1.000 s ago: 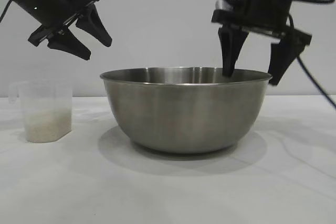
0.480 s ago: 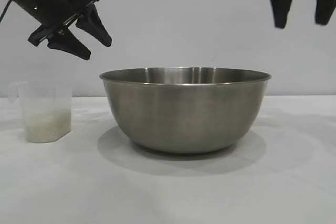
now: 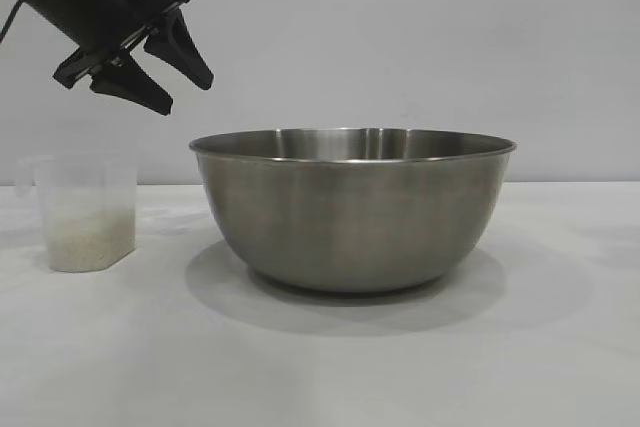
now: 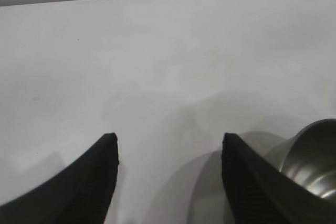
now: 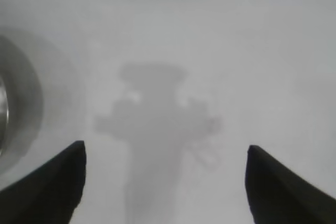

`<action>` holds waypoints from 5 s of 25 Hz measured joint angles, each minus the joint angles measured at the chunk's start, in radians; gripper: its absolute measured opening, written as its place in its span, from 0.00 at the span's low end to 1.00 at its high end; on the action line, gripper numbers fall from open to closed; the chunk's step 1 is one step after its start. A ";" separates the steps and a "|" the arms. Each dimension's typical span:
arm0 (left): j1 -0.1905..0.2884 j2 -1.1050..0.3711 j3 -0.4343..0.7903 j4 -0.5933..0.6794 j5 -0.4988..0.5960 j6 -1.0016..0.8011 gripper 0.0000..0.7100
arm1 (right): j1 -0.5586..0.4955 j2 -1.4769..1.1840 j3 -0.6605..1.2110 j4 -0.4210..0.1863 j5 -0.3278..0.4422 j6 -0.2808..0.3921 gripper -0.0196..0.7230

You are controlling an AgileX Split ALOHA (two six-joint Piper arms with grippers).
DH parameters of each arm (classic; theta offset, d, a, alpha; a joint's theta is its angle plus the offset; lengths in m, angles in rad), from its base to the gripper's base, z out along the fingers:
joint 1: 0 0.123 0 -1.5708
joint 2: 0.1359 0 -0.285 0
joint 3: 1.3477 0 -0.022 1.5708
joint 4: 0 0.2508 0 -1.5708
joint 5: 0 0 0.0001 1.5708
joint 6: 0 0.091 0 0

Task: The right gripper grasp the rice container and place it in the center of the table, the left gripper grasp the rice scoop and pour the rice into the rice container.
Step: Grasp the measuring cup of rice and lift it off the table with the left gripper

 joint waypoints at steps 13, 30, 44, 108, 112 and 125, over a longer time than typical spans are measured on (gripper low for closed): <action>0.000 0.000 0.000 0.000 -0.007 0.000 0.53 | 0.000 -0.716 0.494 0.035 0.017 0.000 0.80; 0.003 0.000 0.000 0.004 -0.048 0.004 0.53 | 0.000 -1.134 0.747 0.073 -0.103 0.000 0.80; 0.178 -0.235 0.000 0.338 0.177 -0.262 0.53 | 0.000 -1.134 0.750 0.073 -0.105 0.000 0.80; 0.178 -1.010 1.018 -0.492 -0.275 0.427 0.53 | 0.000 -1.134 0.750 0.073 -0.106 0.000 0.80; 0.178 -1.010 1.018 -0.496 -0.189 0.277 0.53 | 0.000 -1.134 0.750 0.073 -0.106 0.000 0.80; 0.178 -1.010 1.013 -0.418 0.450 -0.124 0.53 | 0.000 -1.134 0.750 0.073 -0.107 0.000 0.80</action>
